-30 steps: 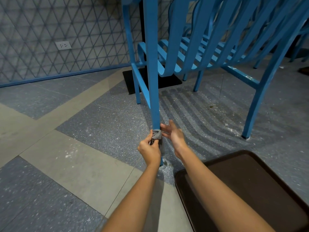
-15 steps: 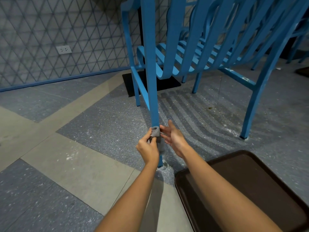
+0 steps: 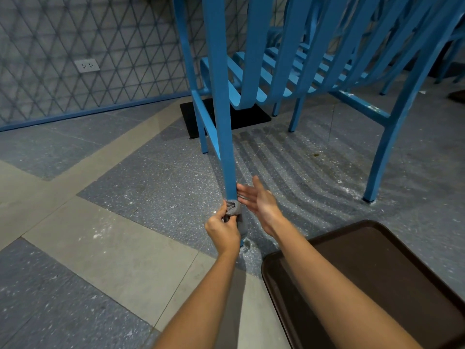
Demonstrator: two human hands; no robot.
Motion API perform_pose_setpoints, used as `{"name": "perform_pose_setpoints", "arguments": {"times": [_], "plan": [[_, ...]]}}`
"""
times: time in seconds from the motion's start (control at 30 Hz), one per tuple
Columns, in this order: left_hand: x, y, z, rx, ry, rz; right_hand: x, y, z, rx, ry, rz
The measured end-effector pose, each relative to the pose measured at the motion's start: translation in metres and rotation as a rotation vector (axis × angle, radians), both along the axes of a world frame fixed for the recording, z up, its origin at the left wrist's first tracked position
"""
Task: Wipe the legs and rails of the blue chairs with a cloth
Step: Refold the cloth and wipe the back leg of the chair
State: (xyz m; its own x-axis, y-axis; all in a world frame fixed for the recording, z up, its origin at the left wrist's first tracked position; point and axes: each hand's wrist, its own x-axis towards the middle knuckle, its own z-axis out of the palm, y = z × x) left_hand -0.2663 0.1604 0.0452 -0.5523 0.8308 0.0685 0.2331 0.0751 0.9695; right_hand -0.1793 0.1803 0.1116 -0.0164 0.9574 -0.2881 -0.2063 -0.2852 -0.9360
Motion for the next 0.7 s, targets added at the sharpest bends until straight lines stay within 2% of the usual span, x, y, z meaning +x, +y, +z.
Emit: {"name": "perform_pose_setpoints", "arguments": {"times": [0.33,0.53,0.7], "plan": [[0.0,-0.013,-0.052,-0.155,0.087,-0.045,0.004,0.01,-0.013,0.011,0.012,-0.012],[-0.015,-0.013,-0.057,-0.192,0.174,-0.165,0.004,0.006,-0.012,0.02,0.006,-0.004],[-0.025,-0.015,-0.048,-0.095,0.049,-0.152,0.007,-0.003,-0.018,0.01,-0.038,0.042]]}}
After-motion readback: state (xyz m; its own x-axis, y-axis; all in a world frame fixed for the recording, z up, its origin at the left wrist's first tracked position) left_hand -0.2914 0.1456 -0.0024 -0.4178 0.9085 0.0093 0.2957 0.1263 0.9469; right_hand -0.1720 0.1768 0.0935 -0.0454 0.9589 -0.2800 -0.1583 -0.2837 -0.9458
